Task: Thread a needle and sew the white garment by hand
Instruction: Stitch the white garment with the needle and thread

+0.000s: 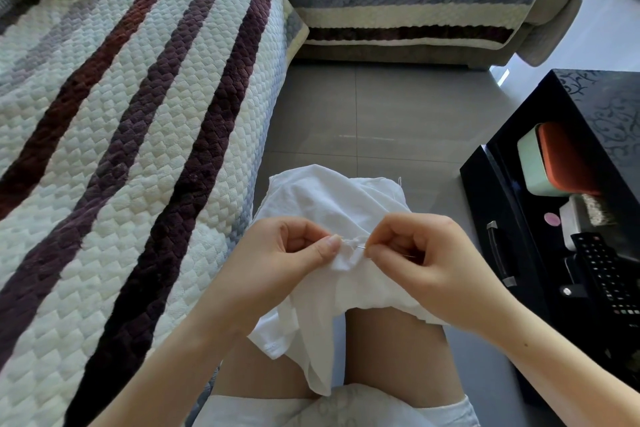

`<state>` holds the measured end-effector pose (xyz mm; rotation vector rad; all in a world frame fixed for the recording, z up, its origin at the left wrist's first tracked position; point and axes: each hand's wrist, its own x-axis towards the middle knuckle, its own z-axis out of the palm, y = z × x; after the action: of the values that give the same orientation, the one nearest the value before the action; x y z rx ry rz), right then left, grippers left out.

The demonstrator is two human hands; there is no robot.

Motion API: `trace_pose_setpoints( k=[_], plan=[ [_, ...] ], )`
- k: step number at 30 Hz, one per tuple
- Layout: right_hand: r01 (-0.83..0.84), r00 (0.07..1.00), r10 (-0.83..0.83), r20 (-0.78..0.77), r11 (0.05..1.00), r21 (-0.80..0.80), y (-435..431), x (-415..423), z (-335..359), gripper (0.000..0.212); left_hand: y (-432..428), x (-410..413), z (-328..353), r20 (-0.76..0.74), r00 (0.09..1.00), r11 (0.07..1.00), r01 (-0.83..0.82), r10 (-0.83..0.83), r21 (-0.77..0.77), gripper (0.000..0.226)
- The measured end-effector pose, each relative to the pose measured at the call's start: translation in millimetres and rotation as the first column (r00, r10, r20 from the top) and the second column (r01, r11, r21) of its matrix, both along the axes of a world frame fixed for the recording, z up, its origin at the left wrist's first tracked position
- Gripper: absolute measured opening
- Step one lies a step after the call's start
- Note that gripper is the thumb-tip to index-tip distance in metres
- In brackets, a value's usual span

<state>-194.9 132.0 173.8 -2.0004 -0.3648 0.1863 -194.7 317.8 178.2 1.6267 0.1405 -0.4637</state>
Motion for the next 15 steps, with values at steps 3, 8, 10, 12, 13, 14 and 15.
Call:
trace_pose_setpoints(
  k=[3, 8, 10, 12, 13, 14, 15],
  plan=[
    [0.000, 0.997, 0.006, -0.075, 0.997, 0.083, -2.9, 0.6, 1.8, 0.015, -0.2, 0.7, 0.7, -0.019, 1.000, 1.000, 0.003, -0.003, -0.012, 0.010],
    [0.000, 0.986, 0.025, -0.165, 0.988, 0.152, -5.2, 3.4, 3.5, 0.013, 0.2, 1.1, 0.9, -0.020, 1.000, 0.999, 0.015, -0.016, -0.031, 0.009],
    [0.018, 0.972, 0.029, -0.231, 0.980, 0.198, -6.8, 5.4, 3.2, 0.011, 0.5, 1.6, 1.7, -0.031, 0.999, 0.997, 0.028, -0.030, -0.072, 0.008],
    [0.038, 0.950, 0.046, -0.310, 0.965, 0.258, -8.9, 7.5, 2.0, 0.010, 1.0, 2.2, 1.6, -0.046, 0.998, 0.994, 0.039, -0.044, -0.105, 0.012],
    [0.041, 0.935, 0.065, -0.347, 0.957, 0.287, -9.5, 8.4, 1.2, 0.010, 1.4, 2.5, 1.2, -0.056, 0.997, 0.992, 0.046, -0.053, -0.118, 0.015],
    [0.040, 0.922, 0.087, -0.378, 0.948, 0.315, -10.2, 9.2, -0.2, 0.009, 1.9, 2.7, 0.8, -0.068, 0.996, 0.990, 0.056, -0.065, -0.131, 0.016],
    [0.038, 0.908, 0.110, -0.405, 0.940, 0.339, -10.6, 10.1, -1.3, 0.008, 2.3, 3.0, 0.5, -0.079, 0.994, 0.987, 0.068, -0.080, -0.143, 0.014]
  ],
)
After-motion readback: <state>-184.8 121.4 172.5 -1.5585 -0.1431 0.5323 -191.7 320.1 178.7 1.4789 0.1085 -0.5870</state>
